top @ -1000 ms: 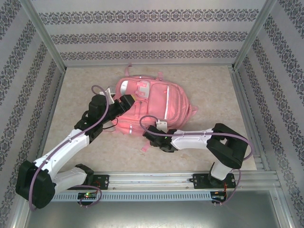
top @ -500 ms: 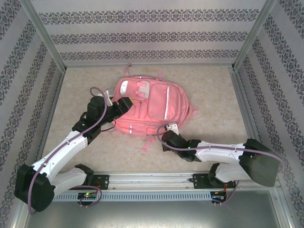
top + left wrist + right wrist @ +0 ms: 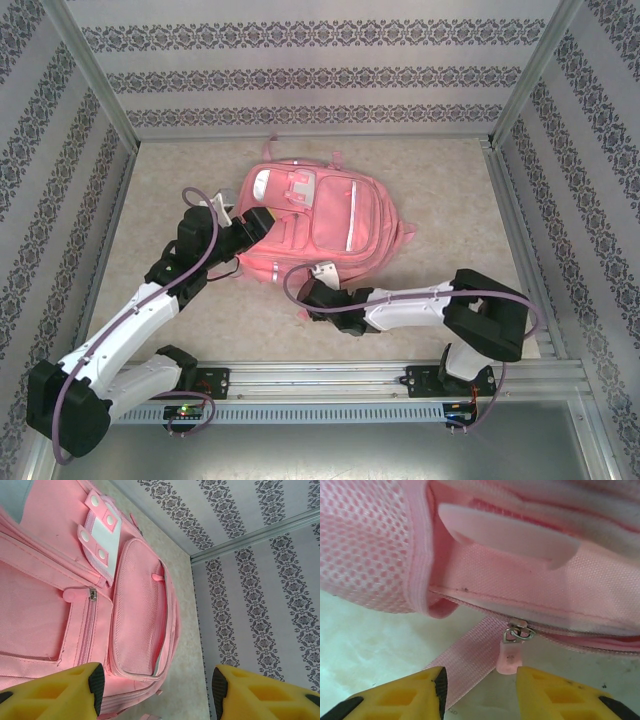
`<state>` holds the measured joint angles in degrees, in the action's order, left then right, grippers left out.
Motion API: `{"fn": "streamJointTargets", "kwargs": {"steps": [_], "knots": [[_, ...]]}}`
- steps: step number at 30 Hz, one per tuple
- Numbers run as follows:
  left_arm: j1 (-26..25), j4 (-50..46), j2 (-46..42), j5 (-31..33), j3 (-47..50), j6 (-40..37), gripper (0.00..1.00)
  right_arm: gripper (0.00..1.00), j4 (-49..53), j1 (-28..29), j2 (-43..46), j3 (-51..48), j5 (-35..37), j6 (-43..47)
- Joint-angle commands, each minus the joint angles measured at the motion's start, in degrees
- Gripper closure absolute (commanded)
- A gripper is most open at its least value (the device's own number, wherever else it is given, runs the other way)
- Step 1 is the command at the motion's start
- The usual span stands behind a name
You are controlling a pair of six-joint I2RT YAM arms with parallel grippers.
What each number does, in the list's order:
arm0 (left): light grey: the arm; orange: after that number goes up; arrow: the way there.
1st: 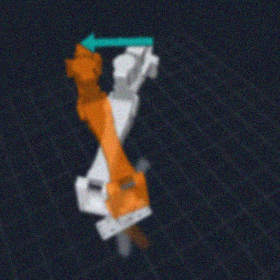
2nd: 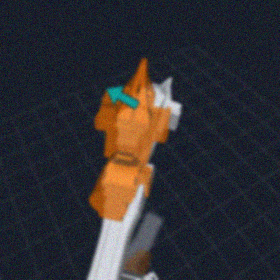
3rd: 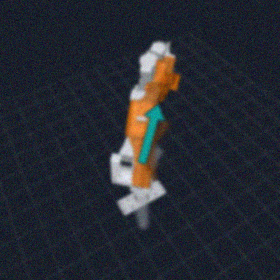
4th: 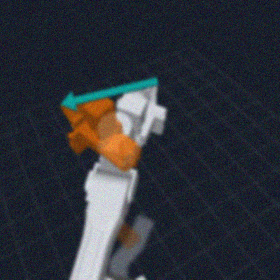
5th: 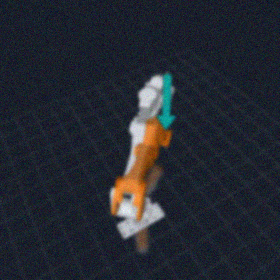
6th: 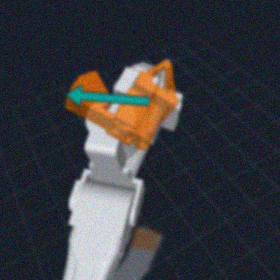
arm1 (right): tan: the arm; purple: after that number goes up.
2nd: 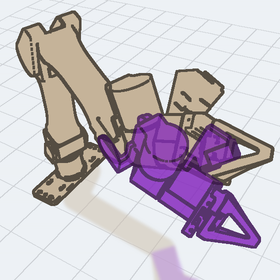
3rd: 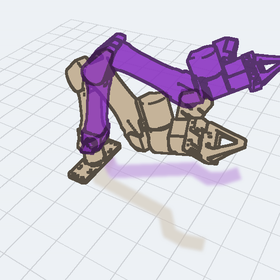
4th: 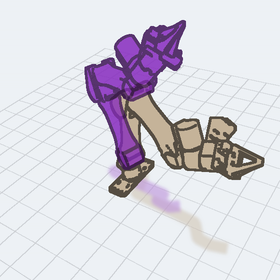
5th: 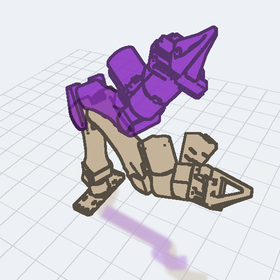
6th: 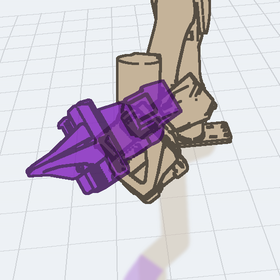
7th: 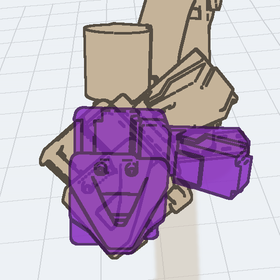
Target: Pack the student bag
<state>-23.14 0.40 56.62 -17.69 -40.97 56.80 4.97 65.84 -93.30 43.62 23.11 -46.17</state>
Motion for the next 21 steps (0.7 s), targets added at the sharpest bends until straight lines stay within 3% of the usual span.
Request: {"fn": "streamJointTargets", "kwargs": {"steps": [1,9,12,16,21], "knots": [[0.5,-0.5,-0.6,0.7,1.0,-0.4,0.4,0.58,6.1,0.3,-2.5,2.6,5.5,-4.0],[0.5,-1.1,-1.0,1.5,2.1,0.5,0.42,0.62,4.5,-1.8,-6.8,5.1,5.0,-3.0],[-0.1,-3.4,-2.4,3.7,3.5,2.2,0.43,0.68,2.6,-2.8,-8.2,5.4,3.0,-2.1],[-2.9,-12.3,-6.0,9.7,3.3,5.8,0.42,0.86,1.8,-3.8,-8.5,5.0,2.1,-1.1],[-10.2,-28.9,-7.5,19.9,0.2,10.2,0.38,0.98,-2.3,-5.0,-4.6,0.4,-1.1,0.4]]}}
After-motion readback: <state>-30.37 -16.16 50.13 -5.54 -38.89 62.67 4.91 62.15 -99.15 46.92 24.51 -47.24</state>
